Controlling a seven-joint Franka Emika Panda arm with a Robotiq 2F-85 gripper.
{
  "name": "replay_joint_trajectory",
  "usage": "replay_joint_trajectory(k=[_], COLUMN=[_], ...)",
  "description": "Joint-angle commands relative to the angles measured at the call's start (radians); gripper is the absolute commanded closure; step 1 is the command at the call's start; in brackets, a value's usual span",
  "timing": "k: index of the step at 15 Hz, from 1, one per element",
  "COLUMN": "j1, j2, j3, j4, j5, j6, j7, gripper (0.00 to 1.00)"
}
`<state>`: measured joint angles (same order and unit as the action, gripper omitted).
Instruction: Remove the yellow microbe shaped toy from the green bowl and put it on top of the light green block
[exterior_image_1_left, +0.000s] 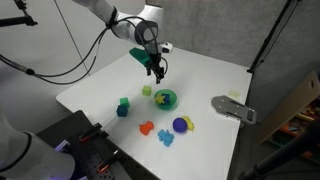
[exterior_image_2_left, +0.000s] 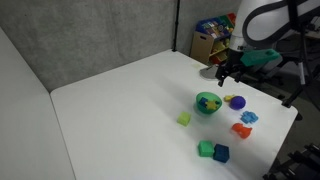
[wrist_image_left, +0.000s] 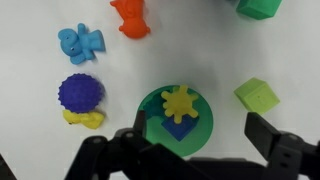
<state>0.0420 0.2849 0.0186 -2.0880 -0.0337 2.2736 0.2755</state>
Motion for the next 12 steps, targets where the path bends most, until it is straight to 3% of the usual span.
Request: replay_joint_trajectory(k=[1, 12], j1=[0.031, 0.108], j2=[0.12, 0.394], j3=[-0.026, -0.109], j4=[0.092, 0.278], j5=[-0.02, -0.043], j6=[0.005, 0.013], j7=[0.072, 0.165], gripper=[0.0, 0.0])
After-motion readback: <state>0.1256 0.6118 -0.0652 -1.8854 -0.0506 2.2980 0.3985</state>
